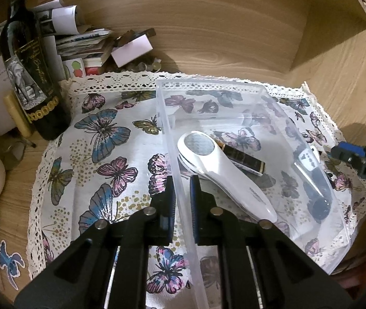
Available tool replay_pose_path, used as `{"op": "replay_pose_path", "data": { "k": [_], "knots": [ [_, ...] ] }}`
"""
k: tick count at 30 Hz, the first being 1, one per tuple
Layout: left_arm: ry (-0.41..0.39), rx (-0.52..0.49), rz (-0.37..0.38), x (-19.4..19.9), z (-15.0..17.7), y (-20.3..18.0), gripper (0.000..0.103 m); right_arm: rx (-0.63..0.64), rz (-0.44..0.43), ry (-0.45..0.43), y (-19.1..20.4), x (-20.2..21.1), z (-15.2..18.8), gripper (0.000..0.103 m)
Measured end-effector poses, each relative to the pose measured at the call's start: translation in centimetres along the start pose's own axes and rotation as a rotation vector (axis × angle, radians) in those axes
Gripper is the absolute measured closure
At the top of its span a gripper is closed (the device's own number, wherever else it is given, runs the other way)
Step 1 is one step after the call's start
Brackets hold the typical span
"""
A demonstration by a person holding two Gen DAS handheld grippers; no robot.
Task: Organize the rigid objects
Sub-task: 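Grasp the small white cube with the right tool, then lift the white cube and carry it toward the box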
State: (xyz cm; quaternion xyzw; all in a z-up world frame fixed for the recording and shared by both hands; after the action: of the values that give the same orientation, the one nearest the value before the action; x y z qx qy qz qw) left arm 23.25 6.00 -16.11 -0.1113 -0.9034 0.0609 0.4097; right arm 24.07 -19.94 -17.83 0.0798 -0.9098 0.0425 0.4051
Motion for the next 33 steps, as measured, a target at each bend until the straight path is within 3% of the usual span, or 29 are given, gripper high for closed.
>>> {"op": "replay_pose_path", "data": {
  "k": [10, 12, 13, 20, 33],
  "knots": [
    [0.006, -0.001, -0.021, -0.1, 0.1, -0.1, 0.093, 0.042, -0.057, 0.078, 2.1, -4.4, 0.2, 0.060],
    [0.005, 0.001, -0.018, -0.1, 0.1, 0.0, 0.093, 0.038, -0.068, 0.094, 2.1, -5.0, 0.3, 0.071],
    [0.004, 0.004, -0.014, -0.1, 0.1, 0.0, 0.093, 0.037, -0.074, 0.093, 2.1, -5.1, 0.3, 0.071],
    [0.003, 0.003, -0.010, -0.1, 0.1, 0.0, 0.093, 0.003, -0.072, 0.047, 1.4, -3.7, -0.4, 0.075],
    [-0.004, 0.012, -0.001, -0.1, 0.1, -0.1, 0.093, 0.046, -0.090, -0.146, 3.5, 2.8, -4.4, 0.075]
  ]
}}
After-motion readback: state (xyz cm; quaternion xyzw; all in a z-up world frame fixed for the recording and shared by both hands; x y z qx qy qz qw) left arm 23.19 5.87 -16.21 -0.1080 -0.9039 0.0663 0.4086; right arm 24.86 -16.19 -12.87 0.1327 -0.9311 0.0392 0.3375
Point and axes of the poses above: each gripper's, at about its wrist camera, not at the fingertips, and x roughly against the way its jaws point, y to its left, z to its underside, the point moved 8 cm from there along -x, roughly the way its jaws point, and after that the axes turned 7 degrees about z, right-handed, at the moved point
